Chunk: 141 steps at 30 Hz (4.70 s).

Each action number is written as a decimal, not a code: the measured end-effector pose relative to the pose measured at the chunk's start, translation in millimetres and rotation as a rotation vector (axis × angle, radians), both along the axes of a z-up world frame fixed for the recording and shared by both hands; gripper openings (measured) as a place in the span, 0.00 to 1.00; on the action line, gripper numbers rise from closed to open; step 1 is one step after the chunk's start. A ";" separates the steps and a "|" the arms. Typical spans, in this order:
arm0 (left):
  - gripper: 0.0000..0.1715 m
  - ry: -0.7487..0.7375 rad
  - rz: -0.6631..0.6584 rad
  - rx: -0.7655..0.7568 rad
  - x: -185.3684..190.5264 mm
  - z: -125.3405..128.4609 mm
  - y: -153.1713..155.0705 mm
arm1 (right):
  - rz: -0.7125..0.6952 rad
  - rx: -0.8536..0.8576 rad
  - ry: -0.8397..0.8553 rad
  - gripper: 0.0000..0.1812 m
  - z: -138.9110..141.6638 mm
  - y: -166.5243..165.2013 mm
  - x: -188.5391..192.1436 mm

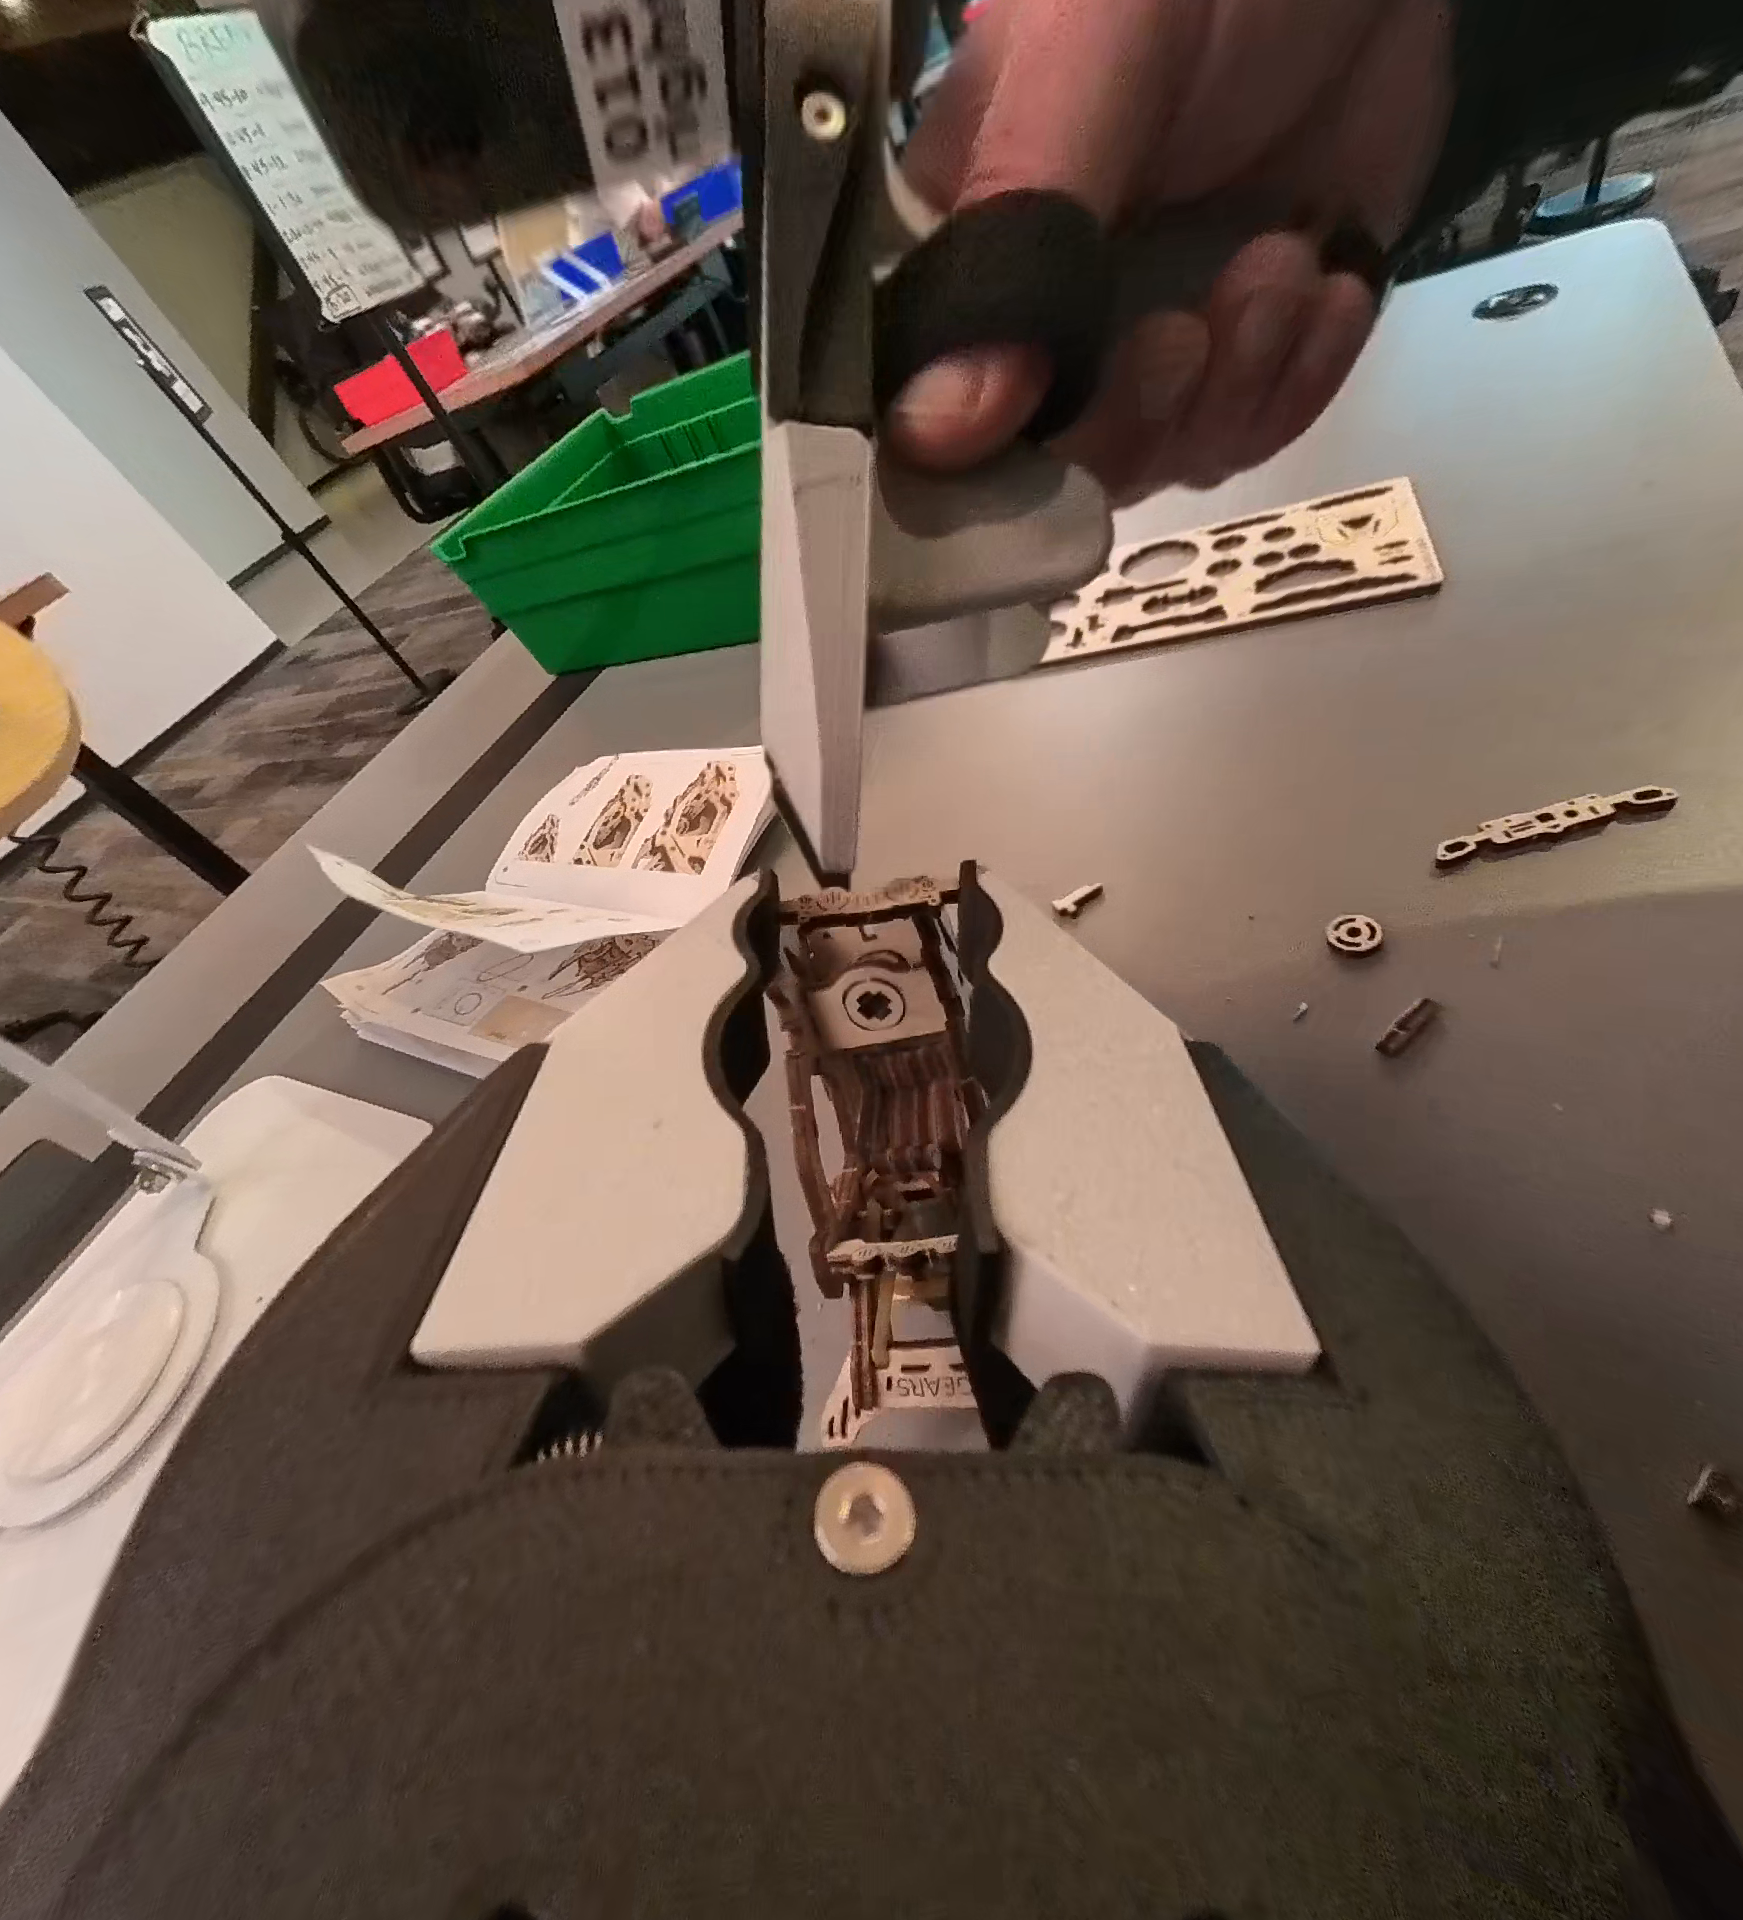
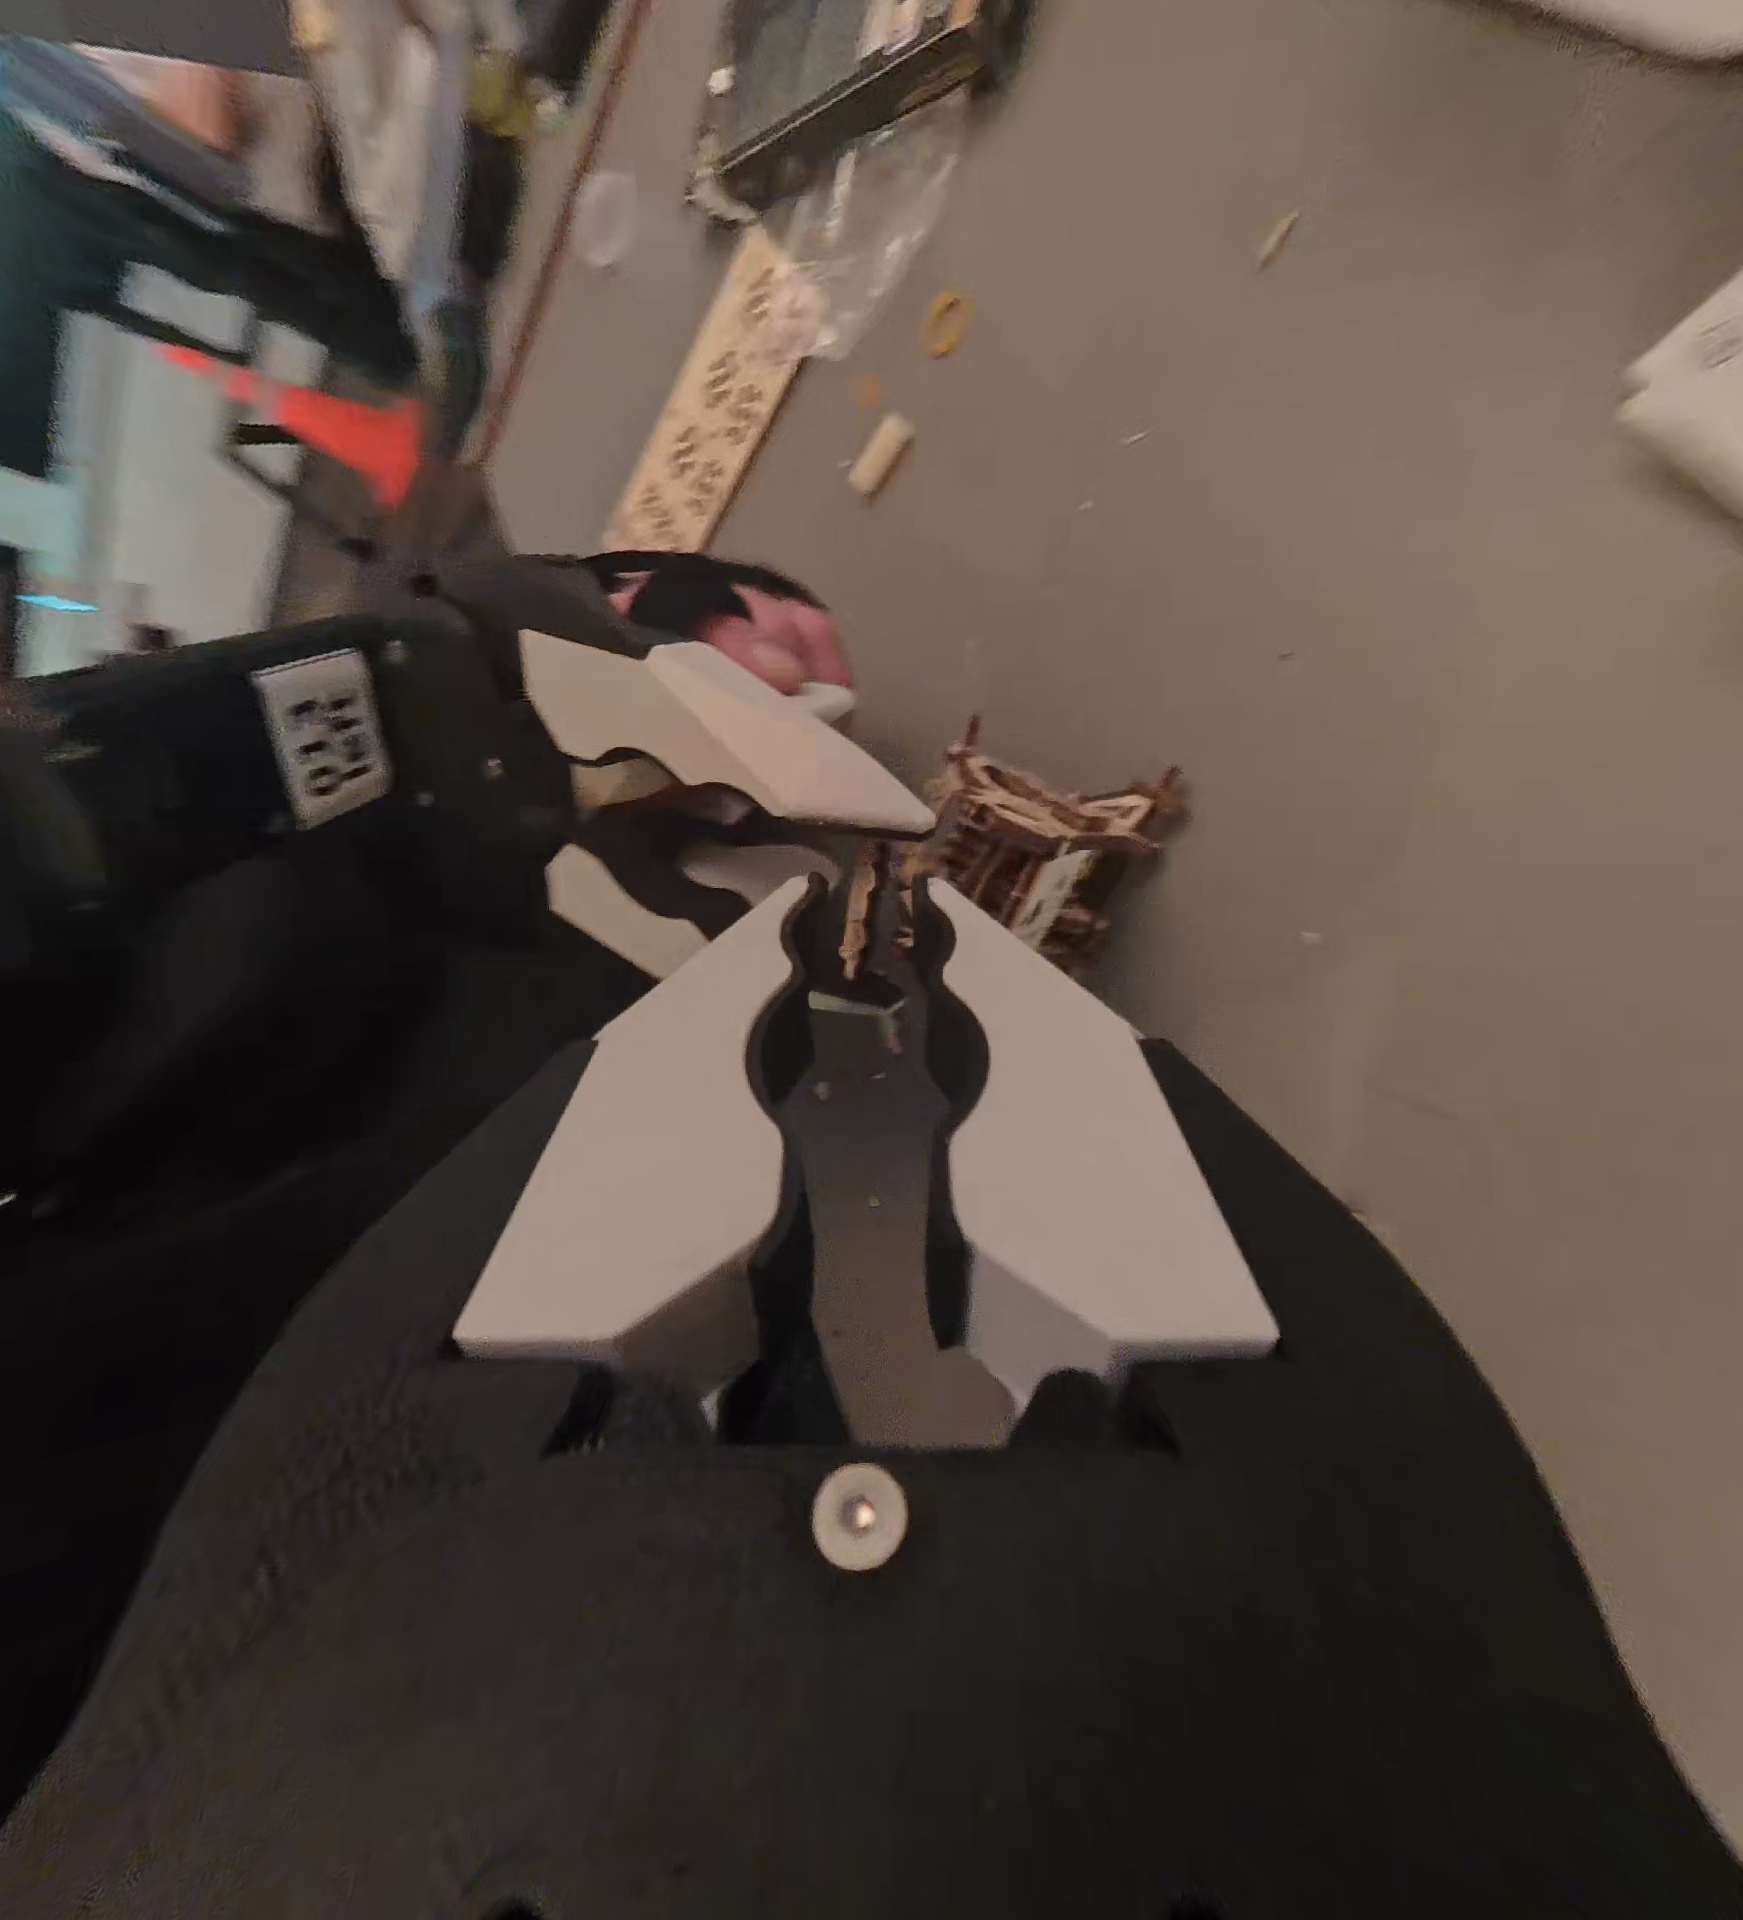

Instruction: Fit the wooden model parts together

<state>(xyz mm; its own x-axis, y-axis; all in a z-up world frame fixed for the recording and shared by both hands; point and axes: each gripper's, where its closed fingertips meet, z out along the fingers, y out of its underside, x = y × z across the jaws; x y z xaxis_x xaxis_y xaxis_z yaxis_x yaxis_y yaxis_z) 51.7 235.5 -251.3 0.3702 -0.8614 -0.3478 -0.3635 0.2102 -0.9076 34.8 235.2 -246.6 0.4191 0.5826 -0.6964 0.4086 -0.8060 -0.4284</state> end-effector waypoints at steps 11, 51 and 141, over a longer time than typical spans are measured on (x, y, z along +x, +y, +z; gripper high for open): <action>0.18 0.097 0.084 0.016 2.3 -2.1 5.3 | -0.054 0.447 -0.425 0.04 -13.5 2.9 -1.1; 0.25 0.239 0.176 -0.057 3.9 -33.8 14.1 | -0.209 0.217 -0.318 0.02 -10.3 5.9 4.3; 0.24 0.142 0.149 -0.088 14.4 -32.4 11.4 | -0.359 0.393 -0.324 0.02 -15.4 8.3 26.8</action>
